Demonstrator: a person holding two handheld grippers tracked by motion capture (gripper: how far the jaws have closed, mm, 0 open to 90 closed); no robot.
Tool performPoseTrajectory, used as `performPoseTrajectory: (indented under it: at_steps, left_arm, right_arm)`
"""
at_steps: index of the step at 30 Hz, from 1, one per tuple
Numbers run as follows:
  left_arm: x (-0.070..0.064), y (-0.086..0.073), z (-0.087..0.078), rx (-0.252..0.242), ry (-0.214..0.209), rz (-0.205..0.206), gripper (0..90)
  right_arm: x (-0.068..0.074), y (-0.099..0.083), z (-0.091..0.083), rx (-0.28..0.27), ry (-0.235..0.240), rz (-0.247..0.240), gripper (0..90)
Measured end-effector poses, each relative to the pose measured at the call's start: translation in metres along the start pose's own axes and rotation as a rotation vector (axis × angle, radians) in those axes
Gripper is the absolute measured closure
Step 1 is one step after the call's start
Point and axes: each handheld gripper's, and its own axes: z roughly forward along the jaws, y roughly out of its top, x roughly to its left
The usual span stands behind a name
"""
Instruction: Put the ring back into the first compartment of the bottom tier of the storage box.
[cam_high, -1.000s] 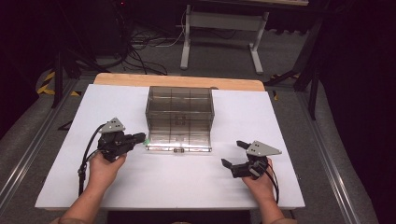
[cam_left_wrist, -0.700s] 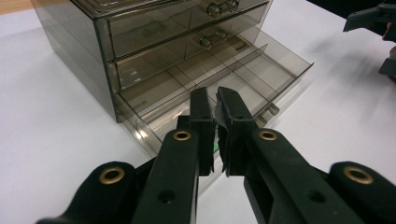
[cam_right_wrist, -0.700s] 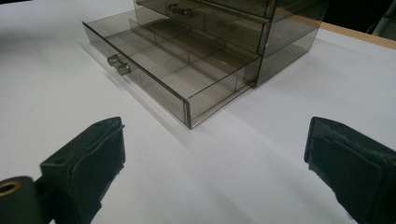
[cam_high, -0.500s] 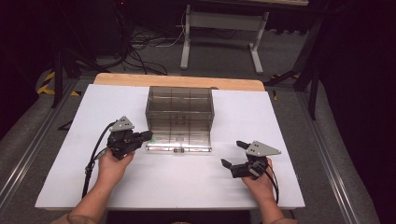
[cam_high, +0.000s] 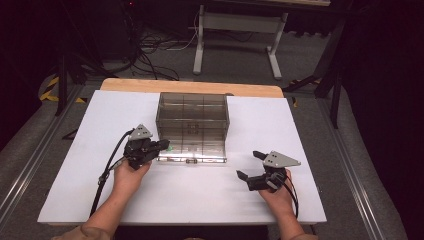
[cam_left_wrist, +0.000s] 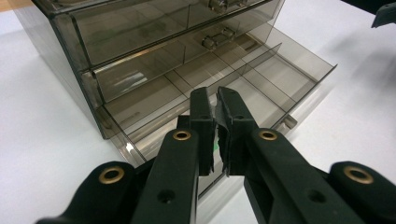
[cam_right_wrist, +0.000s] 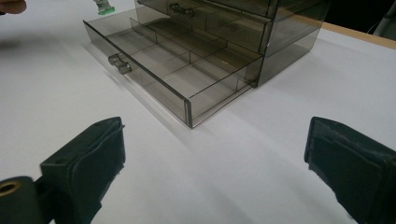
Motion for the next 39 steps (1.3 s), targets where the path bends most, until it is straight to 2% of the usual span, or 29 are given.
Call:
performPoseTrajectory:
  at_steps: [19,39]
  left_arm:
    - [0.001,-0.008,0.024,0.052,0.031,0.022,85.3]
    - [-0.001,-0.01,0.034,0.076,0.056,0.04,84.4]
  right_arm:
    - [0.0,0.0,0.0,0.004,-0.002,0.0,5.7]
    - [0.0,0.0,0.0,0.004,0.003,-0.005,5.7]
